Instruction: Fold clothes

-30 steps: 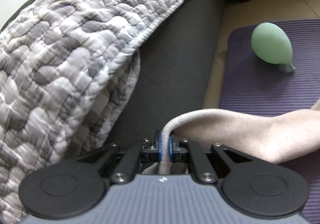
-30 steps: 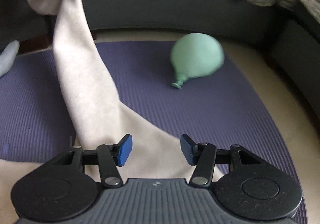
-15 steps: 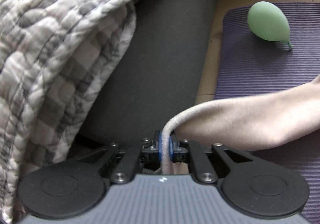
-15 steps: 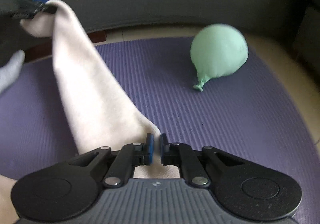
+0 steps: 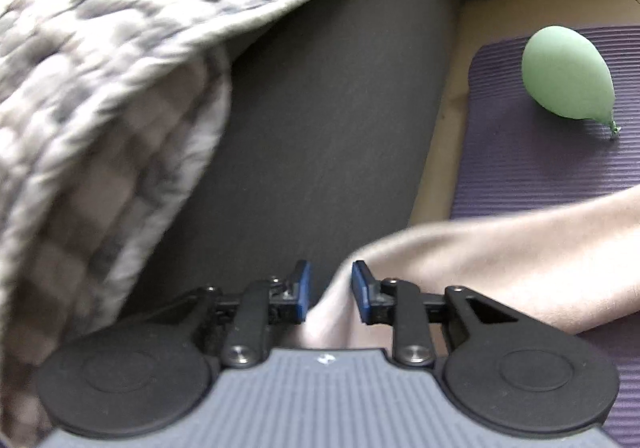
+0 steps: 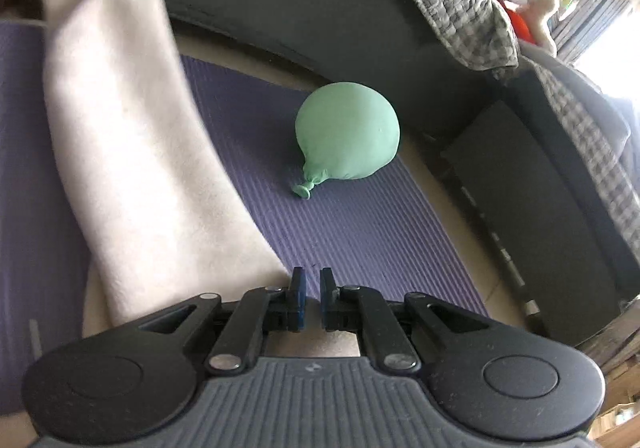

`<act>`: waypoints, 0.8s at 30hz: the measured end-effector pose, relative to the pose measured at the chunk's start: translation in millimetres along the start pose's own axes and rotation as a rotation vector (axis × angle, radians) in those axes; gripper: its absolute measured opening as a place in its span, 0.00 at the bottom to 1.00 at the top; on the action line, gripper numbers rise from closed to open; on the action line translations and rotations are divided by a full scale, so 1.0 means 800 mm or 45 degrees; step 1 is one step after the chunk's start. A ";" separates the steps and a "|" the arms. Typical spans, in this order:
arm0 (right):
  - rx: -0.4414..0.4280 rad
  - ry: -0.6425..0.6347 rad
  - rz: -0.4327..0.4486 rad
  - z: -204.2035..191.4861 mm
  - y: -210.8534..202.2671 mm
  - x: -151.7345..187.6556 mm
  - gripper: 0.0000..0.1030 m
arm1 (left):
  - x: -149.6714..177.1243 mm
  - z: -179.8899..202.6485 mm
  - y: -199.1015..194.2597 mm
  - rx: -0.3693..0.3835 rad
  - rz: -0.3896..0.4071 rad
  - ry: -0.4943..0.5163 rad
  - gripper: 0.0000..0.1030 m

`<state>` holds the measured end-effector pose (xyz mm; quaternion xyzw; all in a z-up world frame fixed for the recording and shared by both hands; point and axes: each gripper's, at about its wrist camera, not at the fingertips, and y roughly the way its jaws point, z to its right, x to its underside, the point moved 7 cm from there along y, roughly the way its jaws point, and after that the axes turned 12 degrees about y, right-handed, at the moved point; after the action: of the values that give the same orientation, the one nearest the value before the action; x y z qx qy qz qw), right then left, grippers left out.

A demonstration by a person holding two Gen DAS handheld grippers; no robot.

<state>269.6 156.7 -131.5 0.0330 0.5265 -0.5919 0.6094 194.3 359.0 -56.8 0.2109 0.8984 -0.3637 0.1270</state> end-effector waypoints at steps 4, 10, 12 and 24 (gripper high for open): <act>-0.066 0.173 0.045 0.017 -0.028 -0.018 0.34 | -0.001 -0.001 -0.001 0.102 -0.035 -0.049 0.25; -0.397 0.233 0.095 -0.003 -0.107 -0.026 0.33 | 0.040 -0.020 -0.023 0.354 -0.134 -0.136 0.50; -0.527 0.224 0.051 -0.020 -0.122 -0.021 0.25 | 0.054 -0.021 -0.018 0.390 -0.170 -0.176 0.50; -0.441 0.032 -0.085 -0.052 -0.091 0.013 0.11 | 0.071 0.037 -0.025 0.557 -0.188 -0.176 0.49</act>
<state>187.0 156.1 -114.7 -0.0826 0.6288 -0.5118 0.5795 137.4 341.5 -87.7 0.1417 0.8004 -0.5715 0.1124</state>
